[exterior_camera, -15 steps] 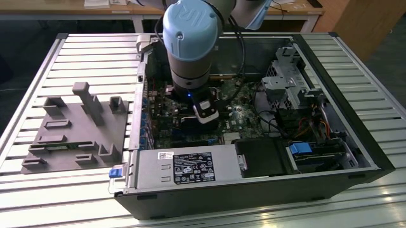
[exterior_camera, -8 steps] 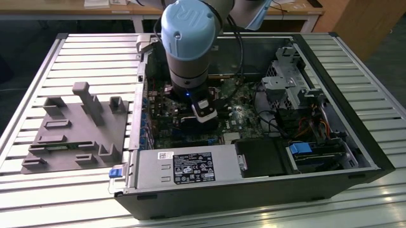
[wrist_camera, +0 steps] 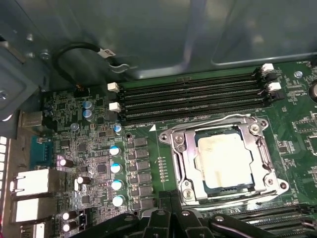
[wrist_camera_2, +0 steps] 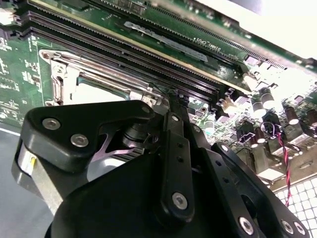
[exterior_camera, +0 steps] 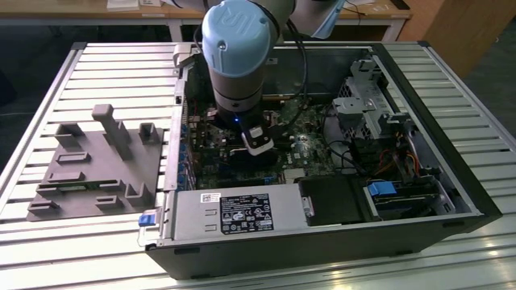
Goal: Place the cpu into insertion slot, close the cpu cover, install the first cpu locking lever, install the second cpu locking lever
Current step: 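Install the second cpu locking lever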
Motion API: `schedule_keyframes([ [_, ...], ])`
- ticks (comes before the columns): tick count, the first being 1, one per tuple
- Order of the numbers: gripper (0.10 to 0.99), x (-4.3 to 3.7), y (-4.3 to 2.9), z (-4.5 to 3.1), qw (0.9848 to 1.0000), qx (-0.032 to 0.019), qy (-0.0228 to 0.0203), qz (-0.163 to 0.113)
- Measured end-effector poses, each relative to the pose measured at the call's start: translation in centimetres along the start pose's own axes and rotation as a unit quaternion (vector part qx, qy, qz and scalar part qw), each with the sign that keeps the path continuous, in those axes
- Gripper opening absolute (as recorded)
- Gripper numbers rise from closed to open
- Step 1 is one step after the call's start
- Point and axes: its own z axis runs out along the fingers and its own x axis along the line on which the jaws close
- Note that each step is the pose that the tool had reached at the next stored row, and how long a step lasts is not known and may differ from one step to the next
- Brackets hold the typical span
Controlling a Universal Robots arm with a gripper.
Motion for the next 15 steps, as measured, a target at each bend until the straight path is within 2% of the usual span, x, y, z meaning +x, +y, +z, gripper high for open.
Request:
schedule_keyframes([
  [11, 0.102, 0.16, -0.03, 0.10, 1.0000, 0.0001, 0.0000, 0.000],
  [15, 0.102, -0.09, 0.02, 0.10, 1.0000, 0.0003, 0.0001, 0.000],
])
